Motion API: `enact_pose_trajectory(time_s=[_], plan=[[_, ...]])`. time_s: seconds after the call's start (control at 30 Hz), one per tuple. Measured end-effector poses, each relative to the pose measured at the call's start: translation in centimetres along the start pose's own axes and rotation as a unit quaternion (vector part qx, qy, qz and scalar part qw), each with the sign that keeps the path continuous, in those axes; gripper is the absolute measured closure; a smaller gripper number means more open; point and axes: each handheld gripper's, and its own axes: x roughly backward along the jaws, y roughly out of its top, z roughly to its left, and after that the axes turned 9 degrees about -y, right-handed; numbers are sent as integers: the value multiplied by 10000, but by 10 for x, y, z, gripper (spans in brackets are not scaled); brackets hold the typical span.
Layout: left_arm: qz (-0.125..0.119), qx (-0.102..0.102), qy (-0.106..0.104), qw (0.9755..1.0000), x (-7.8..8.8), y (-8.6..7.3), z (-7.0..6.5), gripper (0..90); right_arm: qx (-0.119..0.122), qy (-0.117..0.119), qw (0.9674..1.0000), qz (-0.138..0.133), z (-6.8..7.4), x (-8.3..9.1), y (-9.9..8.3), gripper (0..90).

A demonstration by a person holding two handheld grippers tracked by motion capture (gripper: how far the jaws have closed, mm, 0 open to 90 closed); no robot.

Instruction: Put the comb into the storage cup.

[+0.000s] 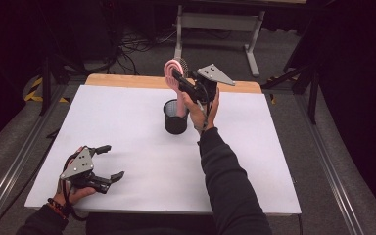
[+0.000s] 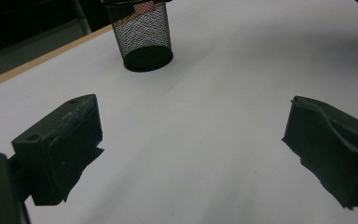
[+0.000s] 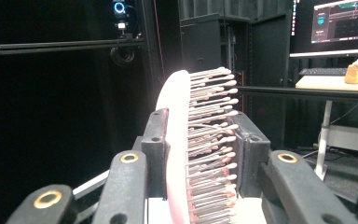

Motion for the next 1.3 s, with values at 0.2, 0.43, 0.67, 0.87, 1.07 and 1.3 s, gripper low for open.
enact_pose_trajectory(time_s=[0.2, 0.43, 0.67, 0.87, 1.07, 1.3], plan=[[5, 1, -8, 10000, 0, 0, 0, 49, -39, -9, 10000, 54, -2, 1, -9, 635], [-9, -3, -22, 10000, 1, 0, 0, 48, -149, -22, 9998, 107, -3, 0, -18, 634], [1, -2, -19, 10000, 1, 0, 0, 48, -199, -11, 9997, 153, -2, 0, -27, 634], [12, -13, -29, 10000, 0, 0, 0, 49, -362, 7, 9991, 225, -4, -1, -37, 634], [-12, -6, -19, 10000, 1, 0, 0, 48, -429, 23, 9987, 289, -4, -1, -46, 634], [-19, -3, -30, 10000, 2, 1, 1, 47, -479, 5, 9983, 331, -5, -1, -52, 633]])
